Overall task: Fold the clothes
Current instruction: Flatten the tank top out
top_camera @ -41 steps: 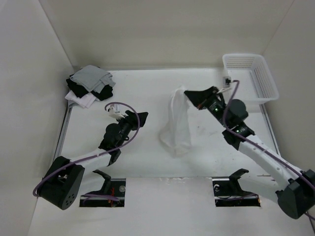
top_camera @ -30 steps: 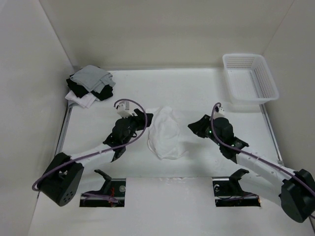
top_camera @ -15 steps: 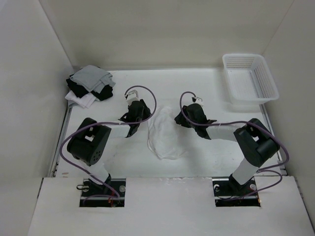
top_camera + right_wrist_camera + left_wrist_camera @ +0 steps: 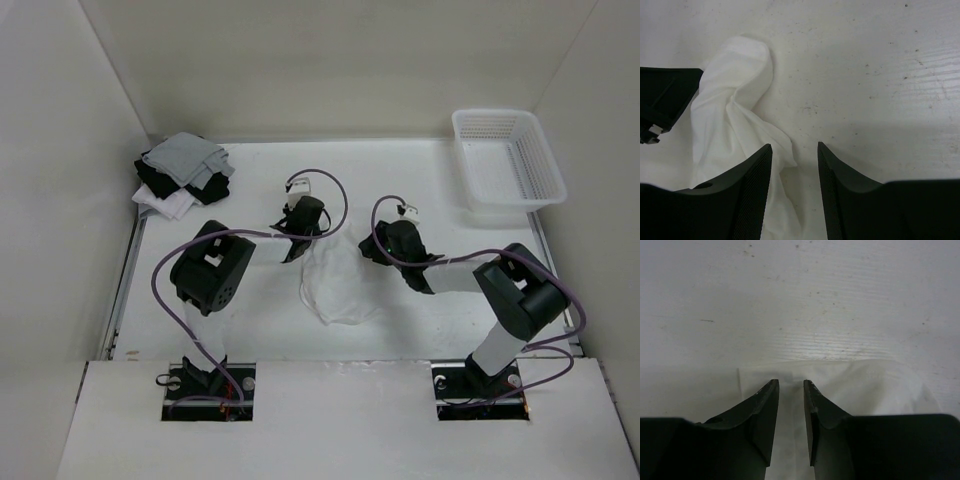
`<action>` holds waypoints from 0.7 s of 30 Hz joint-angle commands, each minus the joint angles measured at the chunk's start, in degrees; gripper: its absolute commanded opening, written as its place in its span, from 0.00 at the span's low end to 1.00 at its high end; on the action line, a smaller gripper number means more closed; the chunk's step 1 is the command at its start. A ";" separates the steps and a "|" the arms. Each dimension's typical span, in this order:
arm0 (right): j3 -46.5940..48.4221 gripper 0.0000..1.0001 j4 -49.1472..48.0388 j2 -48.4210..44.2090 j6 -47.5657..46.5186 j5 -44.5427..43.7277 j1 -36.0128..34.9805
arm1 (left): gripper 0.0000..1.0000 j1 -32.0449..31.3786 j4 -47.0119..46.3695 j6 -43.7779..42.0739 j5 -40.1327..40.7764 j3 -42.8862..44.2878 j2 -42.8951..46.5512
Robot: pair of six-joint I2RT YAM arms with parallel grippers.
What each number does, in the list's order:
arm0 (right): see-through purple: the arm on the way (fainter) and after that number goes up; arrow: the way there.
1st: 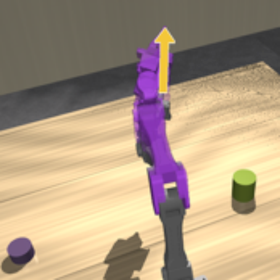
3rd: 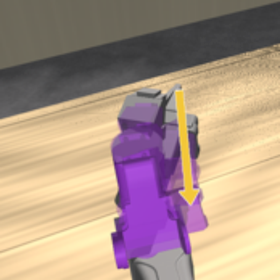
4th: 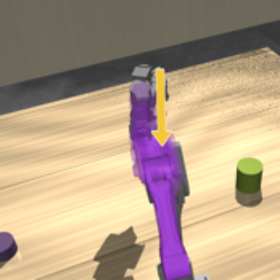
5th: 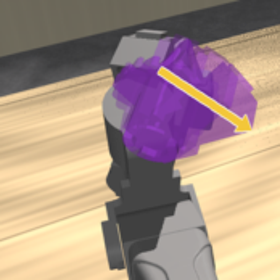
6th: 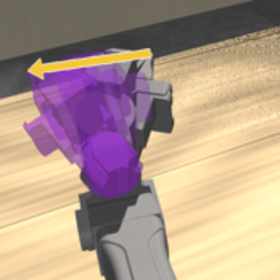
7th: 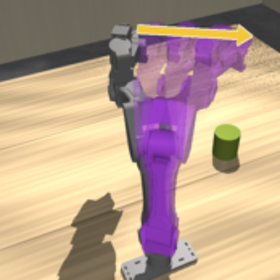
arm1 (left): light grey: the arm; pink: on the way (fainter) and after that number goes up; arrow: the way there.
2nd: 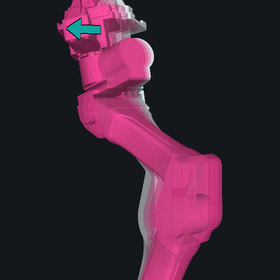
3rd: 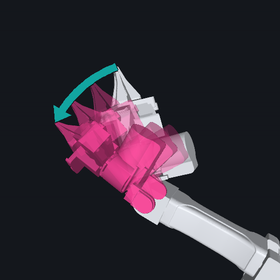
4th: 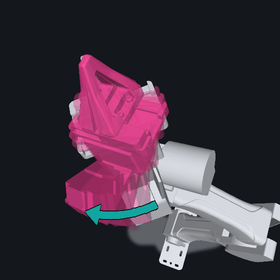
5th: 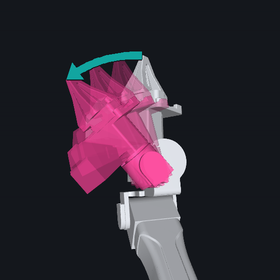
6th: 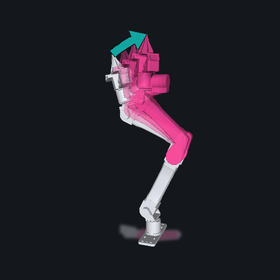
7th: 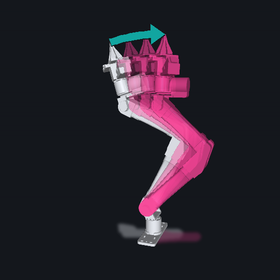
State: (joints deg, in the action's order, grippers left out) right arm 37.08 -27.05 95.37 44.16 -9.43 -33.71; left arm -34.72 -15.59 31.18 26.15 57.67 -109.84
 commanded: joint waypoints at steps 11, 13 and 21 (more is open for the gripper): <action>-2.01 0.46 -8.81 -1.86 2.16 2.75 1.15 | 0.21 0.14 1.09 -1.04 1.62 4.03 -2.66; -2.01 0.46 -8.90 -1.95 2.16 2.75 1.15 | 0.17 0.22 1.09 -1.03 1.80 3.85 -2.31; -0.79 0.49 -8.99 -0.28 2.59 2.75 1.24 | 0.11 -1.00 1.09 -0.94 3.12 1.67 5.06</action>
State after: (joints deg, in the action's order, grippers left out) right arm 35.07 -31.88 95.29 46.11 -7.05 -32.58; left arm -34.70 -13.58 30.24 28.08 60.23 -111.63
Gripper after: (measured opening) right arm 0.477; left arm 0.119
